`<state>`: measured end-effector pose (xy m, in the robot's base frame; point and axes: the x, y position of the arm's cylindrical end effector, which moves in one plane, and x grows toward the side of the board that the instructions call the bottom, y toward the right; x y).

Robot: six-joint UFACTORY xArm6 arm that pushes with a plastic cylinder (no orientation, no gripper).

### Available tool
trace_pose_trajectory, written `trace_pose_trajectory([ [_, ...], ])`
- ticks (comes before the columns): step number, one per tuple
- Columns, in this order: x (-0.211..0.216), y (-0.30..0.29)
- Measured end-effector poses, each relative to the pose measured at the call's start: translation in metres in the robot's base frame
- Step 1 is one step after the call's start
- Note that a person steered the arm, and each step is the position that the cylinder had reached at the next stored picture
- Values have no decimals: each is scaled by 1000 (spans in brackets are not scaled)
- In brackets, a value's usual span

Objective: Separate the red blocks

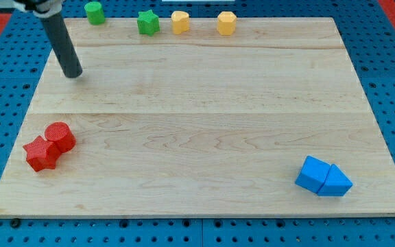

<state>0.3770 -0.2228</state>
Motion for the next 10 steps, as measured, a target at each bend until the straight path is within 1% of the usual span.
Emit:
trace_pose_trajectory([
  [1,59,19],
  [2,122,-2],
  [3,156,-60],
  [4,159,-70],
  [5,235,-70],
  [6,241,-48],
  [7,238,-35],
  [8,219,-24],
  [9,180,20],
  [10,189,55],
])
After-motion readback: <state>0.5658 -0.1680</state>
